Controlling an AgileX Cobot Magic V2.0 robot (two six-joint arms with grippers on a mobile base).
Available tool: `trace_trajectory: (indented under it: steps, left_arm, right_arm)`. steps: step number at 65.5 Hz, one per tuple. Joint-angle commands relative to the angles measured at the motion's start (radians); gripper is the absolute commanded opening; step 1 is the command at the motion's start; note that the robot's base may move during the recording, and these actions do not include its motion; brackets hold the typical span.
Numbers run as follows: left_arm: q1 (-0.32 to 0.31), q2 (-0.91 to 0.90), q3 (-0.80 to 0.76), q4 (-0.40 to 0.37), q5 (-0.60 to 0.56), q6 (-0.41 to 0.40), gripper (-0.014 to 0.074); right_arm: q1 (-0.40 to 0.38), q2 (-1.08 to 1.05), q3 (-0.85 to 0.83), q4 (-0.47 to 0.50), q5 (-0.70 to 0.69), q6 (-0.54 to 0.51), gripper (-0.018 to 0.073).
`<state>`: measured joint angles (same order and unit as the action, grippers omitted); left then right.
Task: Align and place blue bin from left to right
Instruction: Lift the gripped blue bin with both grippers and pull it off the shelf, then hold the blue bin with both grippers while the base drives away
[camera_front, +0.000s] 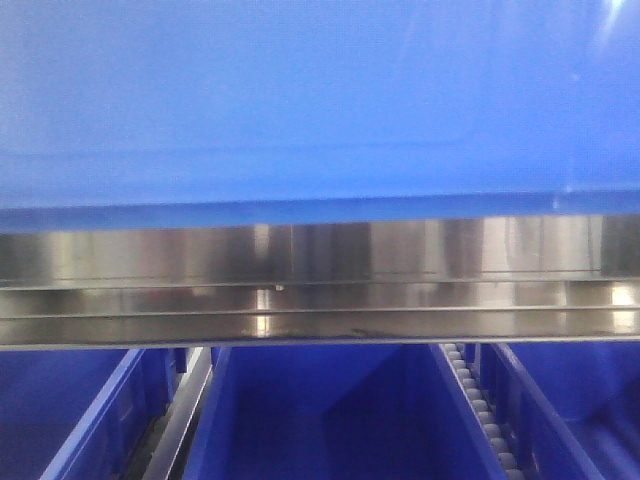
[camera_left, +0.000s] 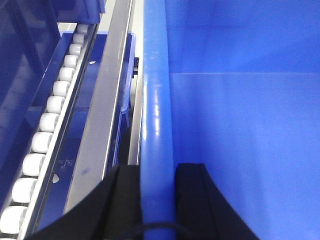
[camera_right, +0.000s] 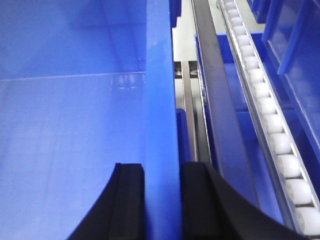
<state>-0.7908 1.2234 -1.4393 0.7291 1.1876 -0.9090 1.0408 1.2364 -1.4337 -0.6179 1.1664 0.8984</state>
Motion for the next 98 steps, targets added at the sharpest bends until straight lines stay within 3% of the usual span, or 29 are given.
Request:
trace_trajectory:
  steps: [1,98]
  left_arm:
    - [-0.013,-0.015,-0.008,0.015,-0.078,-0.001,-0.0111]
    - [-0.013,-0.015,-0.008,0.017,-0.080,-0.001,-0.0111]
  right_arm:
    - [0.008,-0.014,-0.008,-0.037,-0.122,0.001,-0.0078]
    - [0.008,-0.014,-0.008,-0.037,-0.234,0.001,-0.0078]
